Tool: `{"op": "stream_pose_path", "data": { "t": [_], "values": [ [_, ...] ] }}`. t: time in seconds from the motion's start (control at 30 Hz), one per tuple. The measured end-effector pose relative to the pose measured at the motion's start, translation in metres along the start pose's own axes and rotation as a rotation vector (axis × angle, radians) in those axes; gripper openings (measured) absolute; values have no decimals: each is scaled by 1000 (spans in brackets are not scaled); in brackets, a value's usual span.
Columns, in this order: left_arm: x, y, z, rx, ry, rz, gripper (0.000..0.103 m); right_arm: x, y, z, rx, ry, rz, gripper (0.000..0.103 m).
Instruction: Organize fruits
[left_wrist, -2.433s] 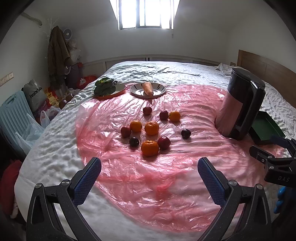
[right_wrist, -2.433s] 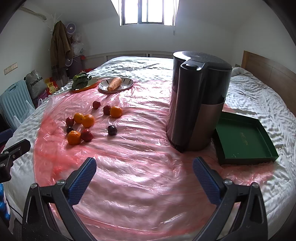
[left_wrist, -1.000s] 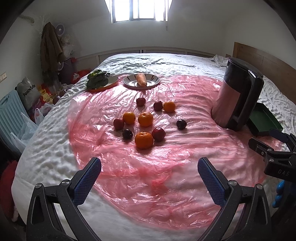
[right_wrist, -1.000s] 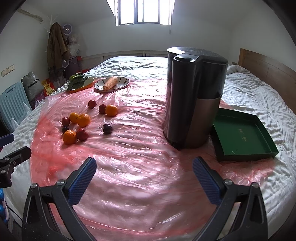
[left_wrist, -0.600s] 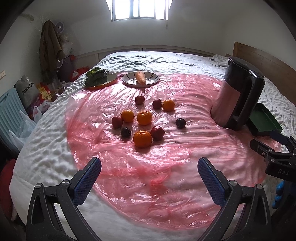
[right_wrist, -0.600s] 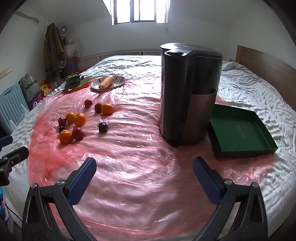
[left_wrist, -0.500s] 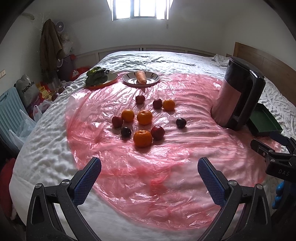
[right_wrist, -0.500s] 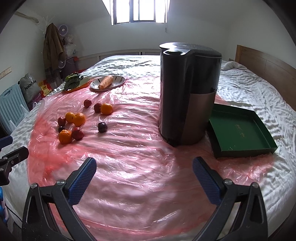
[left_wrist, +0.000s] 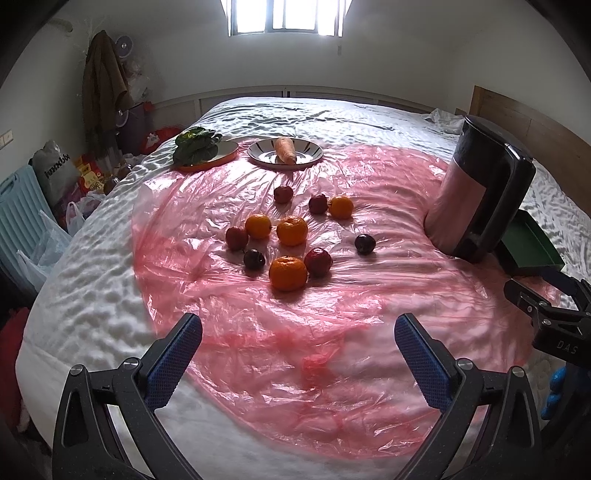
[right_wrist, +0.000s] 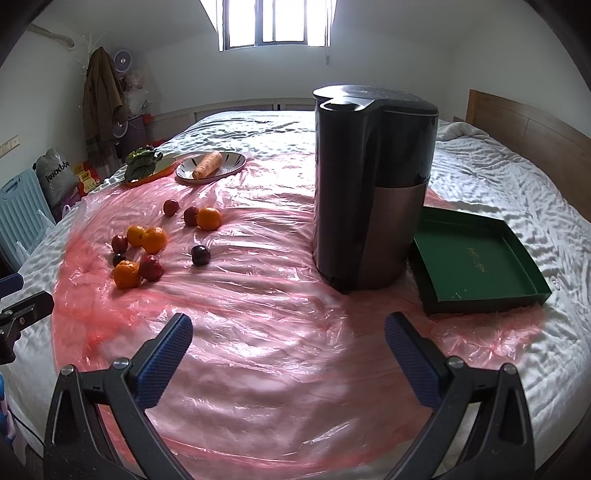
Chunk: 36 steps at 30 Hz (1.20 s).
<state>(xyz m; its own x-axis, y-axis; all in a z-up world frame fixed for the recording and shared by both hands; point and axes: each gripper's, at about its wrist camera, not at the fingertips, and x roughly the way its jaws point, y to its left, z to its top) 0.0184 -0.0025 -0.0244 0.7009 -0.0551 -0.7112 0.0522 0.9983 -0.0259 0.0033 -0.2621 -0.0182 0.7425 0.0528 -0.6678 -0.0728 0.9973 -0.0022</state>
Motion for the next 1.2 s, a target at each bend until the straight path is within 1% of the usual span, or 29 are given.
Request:
{"op": "stream_pose_path", "data": {
  "t": [0.33, 0.6, 0.8, 0.9, 1.03, 1.1, 1.2],
  "values": [
    [3, 1, 2, -10, 7, 10, 102, 2, 9, 4, -19, -1, 18, 103],
    [11, 7, 3, -16, 25, 6, 102, 5, 18, 5, -33, -10, 59, 103],
    [20, 14, 3, -29, 35, 15, 102, 8, 31, 11, -50, -13, 112, 103],
    [25, 24, 4, -36, 41, 16, 102, 13, 42, 17, -80, -6, 159, 103],
    [33, 48, 9, -54, 52, 16, 101, 29, 56, 31, -124, 14, 228, 103],
    [39, 56, 13, -60, 54, 9, 96, 40, 61, 37, -144, 33, 262, 103],
    [48, 63, 19, -59, 60, -27, 89, 59, 70, 45, -184, 62, 307, 103]
  ]
}}
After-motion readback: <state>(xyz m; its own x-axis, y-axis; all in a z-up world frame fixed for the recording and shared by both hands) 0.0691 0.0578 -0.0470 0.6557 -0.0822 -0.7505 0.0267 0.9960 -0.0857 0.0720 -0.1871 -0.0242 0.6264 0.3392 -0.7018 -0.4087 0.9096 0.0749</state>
